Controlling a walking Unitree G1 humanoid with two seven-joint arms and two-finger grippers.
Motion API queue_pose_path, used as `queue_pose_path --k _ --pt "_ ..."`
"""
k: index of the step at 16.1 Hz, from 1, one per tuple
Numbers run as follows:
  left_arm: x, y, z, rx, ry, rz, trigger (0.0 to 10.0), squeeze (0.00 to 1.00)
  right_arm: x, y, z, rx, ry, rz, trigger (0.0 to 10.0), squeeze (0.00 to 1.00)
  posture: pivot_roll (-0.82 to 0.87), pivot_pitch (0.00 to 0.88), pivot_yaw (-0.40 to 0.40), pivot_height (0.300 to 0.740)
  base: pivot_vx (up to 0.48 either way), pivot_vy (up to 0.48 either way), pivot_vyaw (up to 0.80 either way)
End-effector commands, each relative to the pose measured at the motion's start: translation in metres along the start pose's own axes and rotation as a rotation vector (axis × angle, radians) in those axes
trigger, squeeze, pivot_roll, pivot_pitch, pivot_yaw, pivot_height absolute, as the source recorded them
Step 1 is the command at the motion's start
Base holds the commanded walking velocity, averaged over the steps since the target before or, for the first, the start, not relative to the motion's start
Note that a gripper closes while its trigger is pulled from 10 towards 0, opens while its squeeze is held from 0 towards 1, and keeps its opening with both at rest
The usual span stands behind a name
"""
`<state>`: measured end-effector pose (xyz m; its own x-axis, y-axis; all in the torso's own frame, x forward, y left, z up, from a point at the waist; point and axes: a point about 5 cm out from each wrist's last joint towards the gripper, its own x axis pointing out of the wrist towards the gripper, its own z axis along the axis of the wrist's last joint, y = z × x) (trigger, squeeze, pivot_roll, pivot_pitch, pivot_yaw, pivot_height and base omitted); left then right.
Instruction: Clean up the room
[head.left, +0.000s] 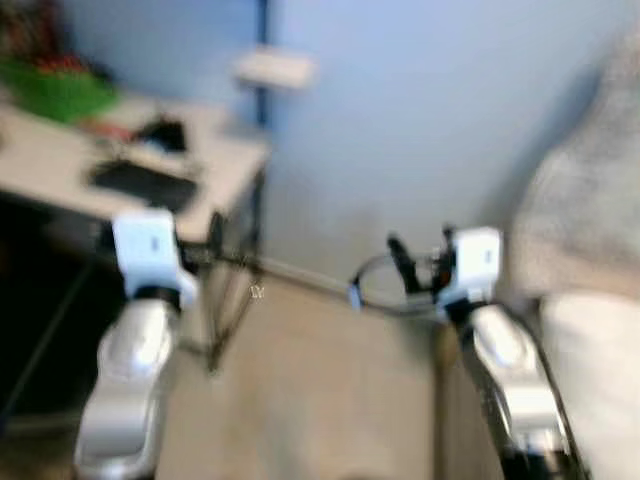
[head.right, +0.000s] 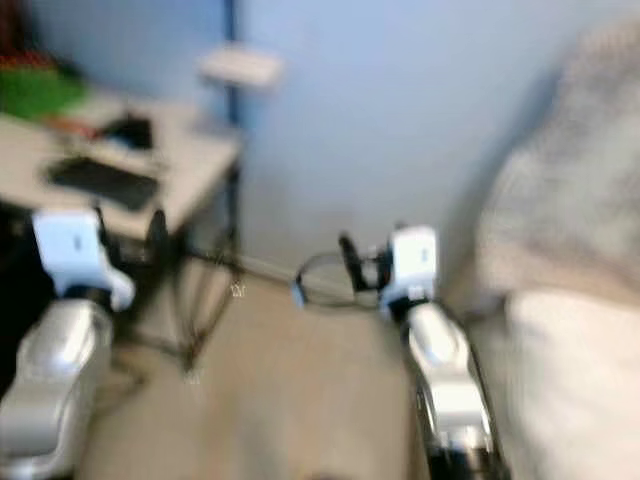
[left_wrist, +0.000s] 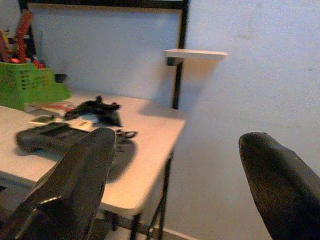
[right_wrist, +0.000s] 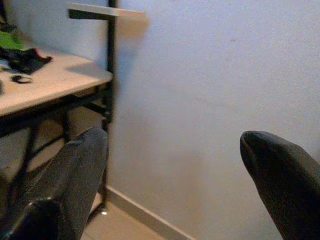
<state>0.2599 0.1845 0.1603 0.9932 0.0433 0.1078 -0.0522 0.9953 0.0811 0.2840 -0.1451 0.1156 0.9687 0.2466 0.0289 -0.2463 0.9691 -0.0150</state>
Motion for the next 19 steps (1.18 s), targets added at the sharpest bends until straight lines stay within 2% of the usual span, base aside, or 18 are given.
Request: queue_pose_path --k 1,2,3,5,7,9,10,12,15,18,19 --pt "0.004 -0.007 0.000 -0.011 -0.004 -0.032 10.0 0.00 -0.002 -0.013 -0.003 -0.013 0.022 -0.040 10.0 0.00 -0.02 0.000 -0.074 0.740 0.000 0.000 -0.75" --pt "0.006 -0.007 -0.004 -0.017 0.017 -0.042 10.0 0.00 -0.002 -0.016 -0.004 -0.034 0.016 -0.053 10.0 0.00 -0.02 0.000 -0.067 0.740 0.000 0.000 -0.75" --pt "0.001 -0.006 -0.006 -0.035 0.035 -0.056 10.0 0.00 -0.004 -0.018 -0.003 -0.055 0.004 -0.060 10.0 0.00 -0.02 0.000 -0.066 0.740 0.000 0.000 -0.76" --pt "-0.020 -0.004 -0.011 -0.033 0.065 -0.069 10.0 0.00 -0.012 -0.018 -0.008 -0.022 0.012 -0.061 10.0 0.00 -0.01 0.000 -0.072 0.740 0.000 0.000 -0.75" --pt "-0.012 -0.005 -0.013 -0.018 0.061 -0.073 10.0 0.00 -0.012 -0.008 -0.014 -0.016 0.027 -0.020 10.0 0.00 -0.01 0.000 -0.068 0.740 0.000 0.000 -0.75" --pt "-0.005 0.002 -0.018 -0.028 0.071 -0.069 10.0 0.00 -0.009 -0.003 -0.012 -0.024 0.013 -0.001 10.0 0.00 -0.02 0.000 -0.060 0.740 0.000 0.000 -0.75" --pt "-0.011 0.001 -0.019 -0.082 0.074 -0.088 10.0 0.00 -0.009 -0.008 -0.007 -0.016 0.004 -0.033 10.0 0.00 -0.03 0.000 -0.058 0.740 0.000 0.000 -0.75" --pt "-0.023 -0.010 -0.018 -0.128 0.071 -0.149 10.0 0.00 -0.013 -0.011 -0.006 -0.021 0.002 -0.050 10.0 0.00 -0.02 0.000 -0.065 0.740 0.000 0.000 -0.75" --pt "-0.026 -0.016 -0.016 -0.146 0.044 -0.167 10.0 0.00 -0.017 -0.011 -0.007 -0.038 0.009 -0.040 10.0 0.00 -0.02 0.000 -0.071 0.740 0.000 0.000 -0.75" --pt "-0.035 -0.013 -0.017 -0.135 0.055 -0.230 10.0 0.00 -0.043 -0.017 -0.014 -0.036 0.067 -0.060 10.0 0.00 -0.02 0.000 -0.079 0.740 0.000 0.000 -0.75" --pt "-0.035 -0.014 -0.018 -0.122 0.061 -0.240 10.0 0.00 -0.044 -0.019 -0.017 -0.030 0.078 -0.069 10.0 0.00 -0.02 0.000 -0.077 0.740 0.000 0.000 -0.75"
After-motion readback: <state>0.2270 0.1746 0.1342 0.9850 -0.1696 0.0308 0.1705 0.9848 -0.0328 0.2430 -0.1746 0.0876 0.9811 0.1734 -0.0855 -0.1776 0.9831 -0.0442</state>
